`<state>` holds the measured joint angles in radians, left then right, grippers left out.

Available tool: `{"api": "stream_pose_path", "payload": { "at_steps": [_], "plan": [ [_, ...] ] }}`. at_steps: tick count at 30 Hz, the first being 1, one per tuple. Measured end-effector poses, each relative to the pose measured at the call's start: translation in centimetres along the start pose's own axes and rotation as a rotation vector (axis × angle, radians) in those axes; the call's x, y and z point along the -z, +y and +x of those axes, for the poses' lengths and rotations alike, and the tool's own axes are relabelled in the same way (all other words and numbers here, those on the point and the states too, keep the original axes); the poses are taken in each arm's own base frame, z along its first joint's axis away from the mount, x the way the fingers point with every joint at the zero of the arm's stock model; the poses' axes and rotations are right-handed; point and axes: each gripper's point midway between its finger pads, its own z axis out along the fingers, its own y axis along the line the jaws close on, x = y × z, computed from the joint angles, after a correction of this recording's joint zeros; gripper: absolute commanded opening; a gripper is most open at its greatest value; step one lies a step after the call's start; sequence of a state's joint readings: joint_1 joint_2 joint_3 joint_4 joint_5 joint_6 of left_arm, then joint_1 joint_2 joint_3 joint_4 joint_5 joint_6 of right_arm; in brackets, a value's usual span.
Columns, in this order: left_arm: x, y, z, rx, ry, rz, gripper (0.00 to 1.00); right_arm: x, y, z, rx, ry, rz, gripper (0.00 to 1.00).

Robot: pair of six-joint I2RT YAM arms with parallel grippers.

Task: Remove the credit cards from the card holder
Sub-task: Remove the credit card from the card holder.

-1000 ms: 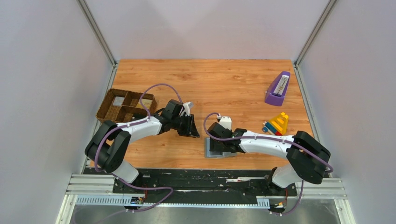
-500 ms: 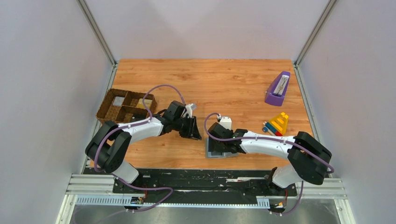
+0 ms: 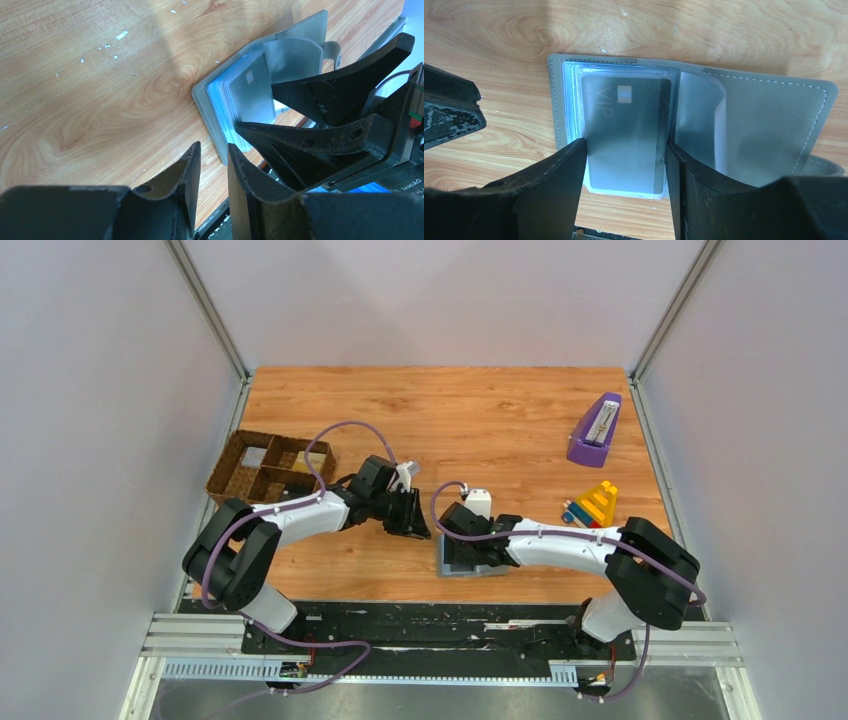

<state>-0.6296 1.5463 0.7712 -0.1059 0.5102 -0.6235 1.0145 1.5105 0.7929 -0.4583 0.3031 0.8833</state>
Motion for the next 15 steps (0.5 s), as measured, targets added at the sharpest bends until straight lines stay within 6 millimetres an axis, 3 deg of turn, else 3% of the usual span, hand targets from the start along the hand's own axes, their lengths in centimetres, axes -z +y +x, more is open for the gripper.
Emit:
{"api": "stream_pose_path", "payload": {
  "at_steps": [8, 15],
  "plan": [
    [-0.1, -0.2, 0.2, -0.004, 0.006, 0.007, 0.34, 0.0, 0.2, 0.0, -0.007, -0.003, -0.004, 0.54],
    [-0.7, -2.2, 1.1, -0.043, 0.028, 0.064, 0.34, 0.1, 0.3, 0.0, -0.013, -0.007, -0.017, 0.54]
  ]
}}
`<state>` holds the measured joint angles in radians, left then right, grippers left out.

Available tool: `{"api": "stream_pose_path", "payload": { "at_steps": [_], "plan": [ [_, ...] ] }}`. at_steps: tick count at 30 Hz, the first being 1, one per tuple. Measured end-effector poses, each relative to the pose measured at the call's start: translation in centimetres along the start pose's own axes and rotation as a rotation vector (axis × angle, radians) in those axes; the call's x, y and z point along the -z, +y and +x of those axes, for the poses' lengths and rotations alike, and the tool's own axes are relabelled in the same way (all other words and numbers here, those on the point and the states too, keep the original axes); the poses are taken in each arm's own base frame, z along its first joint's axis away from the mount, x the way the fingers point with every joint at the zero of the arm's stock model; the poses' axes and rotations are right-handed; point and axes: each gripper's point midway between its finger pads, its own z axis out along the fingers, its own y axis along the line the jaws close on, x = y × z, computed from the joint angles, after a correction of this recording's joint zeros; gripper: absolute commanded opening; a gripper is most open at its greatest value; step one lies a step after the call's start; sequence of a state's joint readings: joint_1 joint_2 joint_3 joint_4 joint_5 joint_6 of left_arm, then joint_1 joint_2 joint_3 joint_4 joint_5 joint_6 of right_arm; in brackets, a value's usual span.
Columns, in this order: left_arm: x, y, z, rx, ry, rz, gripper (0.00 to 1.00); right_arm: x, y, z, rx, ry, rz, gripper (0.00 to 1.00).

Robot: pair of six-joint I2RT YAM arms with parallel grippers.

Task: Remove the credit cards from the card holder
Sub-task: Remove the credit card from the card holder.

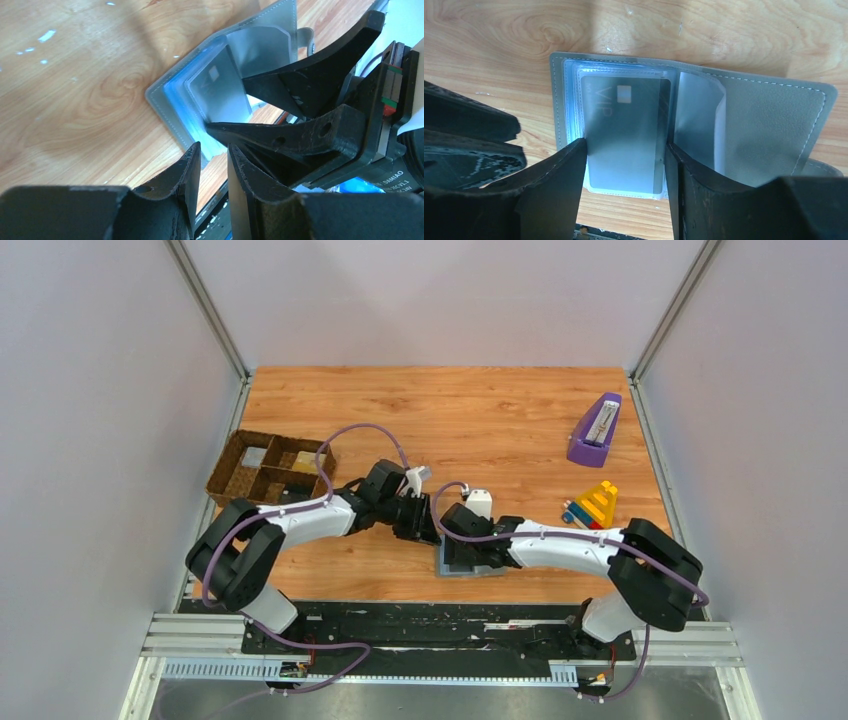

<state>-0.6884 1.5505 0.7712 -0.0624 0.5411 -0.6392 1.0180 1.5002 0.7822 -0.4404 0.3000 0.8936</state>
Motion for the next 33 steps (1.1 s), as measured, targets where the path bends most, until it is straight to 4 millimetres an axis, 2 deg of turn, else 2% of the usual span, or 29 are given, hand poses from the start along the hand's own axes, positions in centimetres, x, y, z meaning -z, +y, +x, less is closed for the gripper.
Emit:
{"api": "stream_pose_path", "payload": {
  "at_steps": [8, 33],
  "plan": [
    [-1.0, -0.5, 0.1, 0.011, 0.008, 0.031, 0.33, 0.4, 0.0, 0.3, -0.015, -0.009, -0.042, 0.54],
    [-2.4, 1.0, 0.8, 0.055, 0.036, 0.000, 0.28, 1.5, 0.5, 0.3, -0.087, -0.031, -0.180, 0.54]
  ]
}}
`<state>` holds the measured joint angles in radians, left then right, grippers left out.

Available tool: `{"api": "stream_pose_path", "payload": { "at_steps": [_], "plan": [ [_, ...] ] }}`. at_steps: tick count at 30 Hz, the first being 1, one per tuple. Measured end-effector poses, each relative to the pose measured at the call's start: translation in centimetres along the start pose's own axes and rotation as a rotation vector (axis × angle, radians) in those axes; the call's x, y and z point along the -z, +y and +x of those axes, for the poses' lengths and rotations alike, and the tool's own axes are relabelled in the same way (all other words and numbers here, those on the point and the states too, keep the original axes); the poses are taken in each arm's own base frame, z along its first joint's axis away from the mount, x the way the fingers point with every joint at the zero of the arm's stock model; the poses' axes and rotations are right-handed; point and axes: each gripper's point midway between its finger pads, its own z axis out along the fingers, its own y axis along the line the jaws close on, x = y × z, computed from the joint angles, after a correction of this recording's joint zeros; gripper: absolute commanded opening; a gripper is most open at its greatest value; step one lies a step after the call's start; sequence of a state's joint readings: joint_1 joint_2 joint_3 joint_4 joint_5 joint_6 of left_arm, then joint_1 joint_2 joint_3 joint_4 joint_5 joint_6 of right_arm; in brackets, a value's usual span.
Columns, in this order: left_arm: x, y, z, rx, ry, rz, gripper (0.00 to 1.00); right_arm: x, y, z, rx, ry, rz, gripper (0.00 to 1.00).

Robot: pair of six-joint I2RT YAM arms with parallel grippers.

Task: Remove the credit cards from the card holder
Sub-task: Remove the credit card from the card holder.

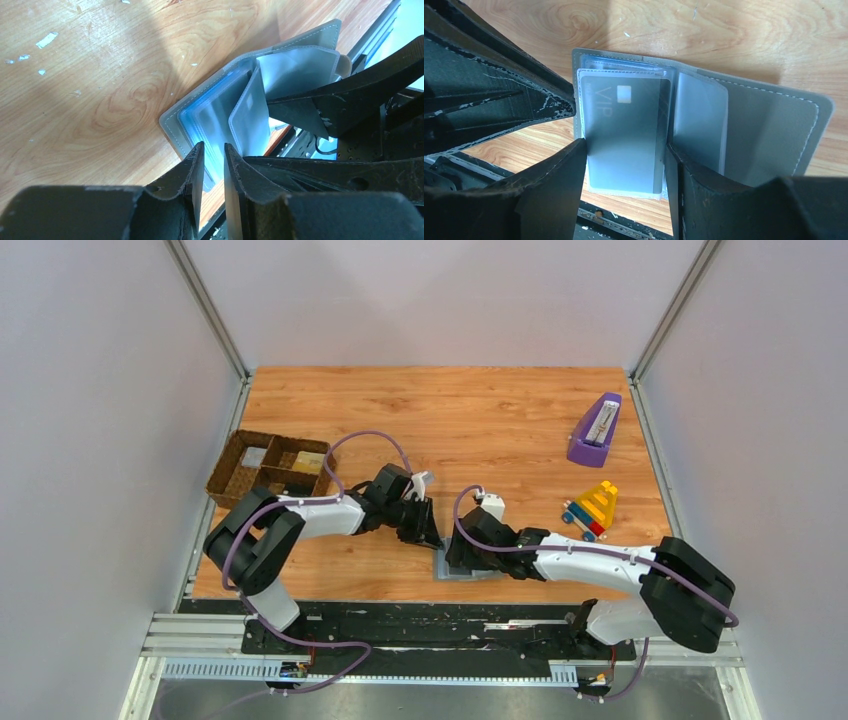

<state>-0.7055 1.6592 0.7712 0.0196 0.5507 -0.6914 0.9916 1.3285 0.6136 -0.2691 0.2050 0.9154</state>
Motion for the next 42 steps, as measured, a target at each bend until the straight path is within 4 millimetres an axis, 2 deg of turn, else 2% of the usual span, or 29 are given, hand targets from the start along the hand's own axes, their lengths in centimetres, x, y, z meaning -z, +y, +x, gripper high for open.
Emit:
{"api": "stream_pose_path", "payload": {
  "at_steps": [18, 35, 38, 42],
  "plan": [
    [-0.8, 0.4, 0.3, 0.026, 0.018, 0.010, 0.28, 0.0, 0.5, 0.1, -0.010, 0.009, -0.034, 0.54],
    [-1.0, -0.7, 0.6, 0.028, 0.034, 0.042, 0.28, 0.0, 0.7, 0.1, -0.013, 0.008, -0.053, 0.70],
    [-1.0, -0.8, 0.5, 0.028, 0.033, 0.045, 0.28, 0.0, 0.8, 0.1, -0.014, 0.007, -0.054, 0.70],
    [-1.0, -1.4, 0.5, 0.017, 0.037, 0.056, 0.28, 0.1, 0.7, 0.0, -0.013, 0.006, -0.054, 0.63]
  ]
}}
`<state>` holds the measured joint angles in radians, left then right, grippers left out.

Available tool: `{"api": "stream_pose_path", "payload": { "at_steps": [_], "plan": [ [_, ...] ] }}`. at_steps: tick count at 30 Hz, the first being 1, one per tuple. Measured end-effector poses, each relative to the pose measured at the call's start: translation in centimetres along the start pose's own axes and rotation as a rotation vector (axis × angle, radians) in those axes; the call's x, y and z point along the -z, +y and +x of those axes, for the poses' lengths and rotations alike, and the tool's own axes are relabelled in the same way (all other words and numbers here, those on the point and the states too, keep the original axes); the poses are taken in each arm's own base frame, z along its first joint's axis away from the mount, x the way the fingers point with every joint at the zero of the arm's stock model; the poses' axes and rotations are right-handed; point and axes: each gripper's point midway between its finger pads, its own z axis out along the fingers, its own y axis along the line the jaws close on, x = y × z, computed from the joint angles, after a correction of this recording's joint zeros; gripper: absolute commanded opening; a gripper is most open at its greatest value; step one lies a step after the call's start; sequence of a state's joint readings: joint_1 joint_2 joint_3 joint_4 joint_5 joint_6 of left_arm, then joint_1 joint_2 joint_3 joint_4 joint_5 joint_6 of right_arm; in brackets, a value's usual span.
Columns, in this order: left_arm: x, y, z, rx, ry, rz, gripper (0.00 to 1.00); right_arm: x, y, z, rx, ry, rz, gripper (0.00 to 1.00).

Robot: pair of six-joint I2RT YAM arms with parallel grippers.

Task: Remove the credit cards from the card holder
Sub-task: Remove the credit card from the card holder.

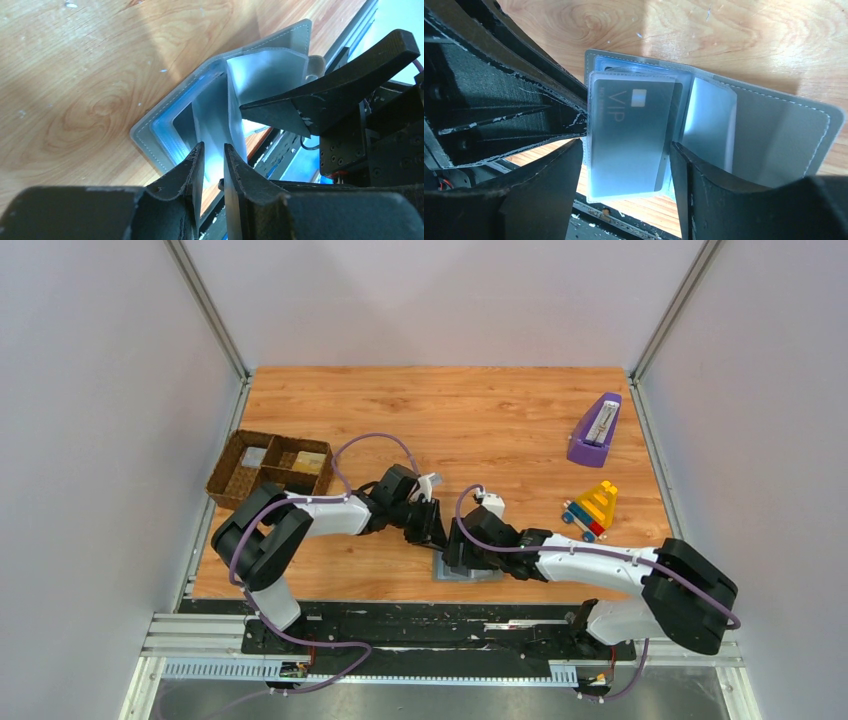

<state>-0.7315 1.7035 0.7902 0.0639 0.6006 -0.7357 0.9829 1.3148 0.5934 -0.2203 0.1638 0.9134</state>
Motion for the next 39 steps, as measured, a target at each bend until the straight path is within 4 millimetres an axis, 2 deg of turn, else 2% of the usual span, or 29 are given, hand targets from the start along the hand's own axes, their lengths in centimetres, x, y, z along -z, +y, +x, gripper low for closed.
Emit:
{"api": "stream_pose_path", "payload": {
  "at_steps": [3, 15, 20, 33, 39],
  "plan": [
    [-0.1, -0.4, -0.1, -0.010, -0.001, 0.008, 0.29, 0.2, 0.0, -0.1, 0.002, -0.003, 0.000, 0.56],
    [-0.2, -0.9, -0.3, -0.022, -0.001, 0.014, 0.29, 1.0, 0.1, -1.0, -0.003, -0.042, -0.004, 0.54],
    [-0.4, -0.6, -0.2, -0.016, 0.005, 0.009, 0.29, 1.3, -0.5, -1.0, -0.003, -0.048, 0.018, 0.47],
    [-0.7, 0.1, -0.1, -0.018, 0.008, -0.015, 0.29, 3.2, -1.6, -2.2, -0.008, -0.108, 0.055, 0.42],
    [-0.9, 0.8, 0.3, -0.010, 0.022, -0.038, 0.29, 4.2, -3.0, -2.0, -0.035, -0.117, 0.104, 0.41]
  ]
}}
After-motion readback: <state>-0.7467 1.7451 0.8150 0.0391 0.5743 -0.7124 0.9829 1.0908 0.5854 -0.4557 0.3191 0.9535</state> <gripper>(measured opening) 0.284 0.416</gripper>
